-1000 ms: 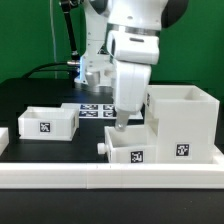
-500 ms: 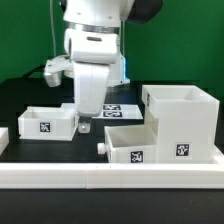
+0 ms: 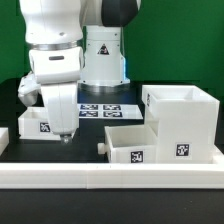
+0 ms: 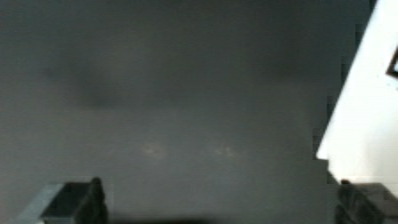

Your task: Assemble drawer

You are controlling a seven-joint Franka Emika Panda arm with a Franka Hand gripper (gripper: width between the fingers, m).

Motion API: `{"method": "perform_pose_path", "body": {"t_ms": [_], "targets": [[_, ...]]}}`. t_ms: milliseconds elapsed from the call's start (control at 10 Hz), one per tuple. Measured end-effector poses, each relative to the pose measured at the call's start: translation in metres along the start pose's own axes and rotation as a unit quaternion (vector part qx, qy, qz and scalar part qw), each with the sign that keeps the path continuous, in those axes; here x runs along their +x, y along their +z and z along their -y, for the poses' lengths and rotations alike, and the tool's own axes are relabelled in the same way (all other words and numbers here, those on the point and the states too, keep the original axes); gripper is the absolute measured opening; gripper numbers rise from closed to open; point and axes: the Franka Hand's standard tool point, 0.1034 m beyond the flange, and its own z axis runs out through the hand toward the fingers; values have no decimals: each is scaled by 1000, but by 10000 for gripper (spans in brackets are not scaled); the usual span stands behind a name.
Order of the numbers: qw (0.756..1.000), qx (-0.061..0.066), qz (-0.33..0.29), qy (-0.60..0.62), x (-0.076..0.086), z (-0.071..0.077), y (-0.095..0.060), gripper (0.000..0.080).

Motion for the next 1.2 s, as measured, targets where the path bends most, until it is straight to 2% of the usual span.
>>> {"method": "perform_pose_path", "body": {"t_ms": [100, 300, 700, 900, 1200], "targets": [[1000, 2, 0, 7, 6, 1, 4, 649], [1000, 13, -8, -9, 30, 0, 18, 649], [1000, 12, -13, 8, 58, -8, 18, 649], [999, 10, -2, 32, 60, -14, 15, 649], [998, 9, 1, 55, 60, -14, 15, 649]]}}
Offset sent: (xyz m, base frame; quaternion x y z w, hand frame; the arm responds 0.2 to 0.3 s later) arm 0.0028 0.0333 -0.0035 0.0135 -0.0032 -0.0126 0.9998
